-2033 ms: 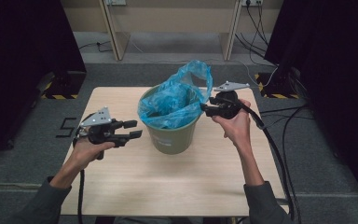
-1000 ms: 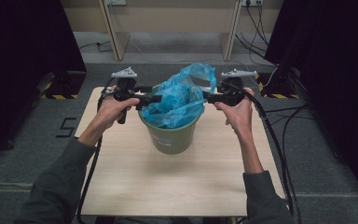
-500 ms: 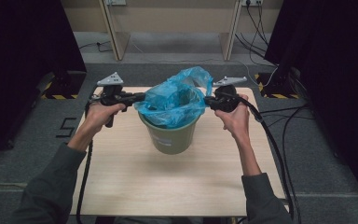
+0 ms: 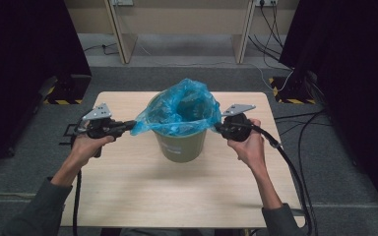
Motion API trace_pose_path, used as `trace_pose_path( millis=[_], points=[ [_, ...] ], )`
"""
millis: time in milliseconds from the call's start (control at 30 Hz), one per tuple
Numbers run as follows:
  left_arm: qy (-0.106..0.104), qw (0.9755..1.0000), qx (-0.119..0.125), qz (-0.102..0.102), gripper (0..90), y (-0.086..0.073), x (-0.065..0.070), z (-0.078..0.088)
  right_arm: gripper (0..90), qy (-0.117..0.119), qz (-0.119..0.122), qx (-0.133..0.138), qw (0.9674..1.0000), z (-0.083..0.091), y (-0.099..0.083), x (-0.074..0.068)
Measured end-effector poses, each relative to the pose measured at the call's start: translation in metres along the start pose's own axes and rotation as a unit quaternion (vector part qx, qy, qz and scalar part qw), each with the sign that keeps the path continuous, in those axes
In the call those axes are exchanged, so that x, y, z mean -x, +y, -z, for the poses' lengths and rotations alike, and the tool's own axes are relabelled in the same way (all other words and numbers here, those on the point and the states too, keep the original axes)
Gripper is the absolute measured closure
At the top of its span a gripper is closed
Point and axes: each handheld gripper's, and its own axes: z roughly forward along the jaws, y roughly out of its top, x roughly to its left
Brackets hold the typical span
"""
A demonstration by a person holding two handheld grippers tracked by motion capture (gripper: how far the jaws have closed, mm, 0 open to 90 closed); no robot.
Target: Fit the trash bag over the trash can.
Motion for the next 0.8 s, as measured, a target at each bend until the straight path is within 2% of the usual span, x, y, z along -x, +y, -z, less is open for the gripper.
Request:
trace_pose_path(
  millis=[133, 267, 333, 367, 400, 467, 500, 600, 733, 800],
  points=[
    [-0.007, 0.9999, -0.010, 0.002, 88.8, -0.010, -0.001, -0.004, 88.2, 0.010, 0.001, -0.014, 0.9998, -0.008, -0.009, -0.004],
    [-0.005, 0.9998, -0.016, 0.008, 88.8, -0.016, -0.005, -0.009, 88.2, 0.017, -0.004, -0.023, 0.9996, -0.016, -0.018, -0.004],
    [0.000, 0.9998, -0.020, 0.006, 88.5, -0.017, -0.006, -0.013, 85.7, 0.024, -0.008, -0.022, 0.9994, -0.019, -0.020, -0.005],
    [0.002, 0.9997, -0.022, 0.005, 87.9, -0.016, -0.006, -0.014, 81.4, 0.021, -0.011, -0.019, 0.9995, -0.019, -0.021, -0.005],
    [0.005, 0.9998, -0.020, 0.006, 84.6, -0.016, -0.006, -0.014, 76.0, 0.018, -0.017, -0.014, 0.9996, -0.018, -0.020, -0.004],
    [0.013, 0.9998, -0.009, 0.011, 66.7, -0.011, -0.004, -0.010, 63.1, 0.011, -0.024, -0.005, 0.9996, -0.012, -0.019, -0.003],
    [0.016, 0.9998, -0.005, 0.011, 58.8, -0.010, -0.003, -0.008, 59.2, 0.005, -0.031, 0.007, 0.9995, -0.007, -0.018, -0.003],
    [0.030, 0.9995, 0.011, 0.004, 43.2, 0.001, 0.005, 0.004, 51.6, -0.006, -0.052, 0.042, 0.9977, 0.008, -0.014, 0.001],
    [0.023, 0.9992, 0.033, -0.006, 35.5, 0.014, 0.018, 0.016, 47.5, -0.010, -0.068, 0.066, 0.9954, 0.020, -0.010, 0.003],
    [0.022, 0.9988, 0.041, -0.010, 33.6, 0.019, 0.023, 0.021, 46.4, -0.011, -0.068, 0.073, 0.9949, 0.024, -0.008, 0.003]
  ],
)
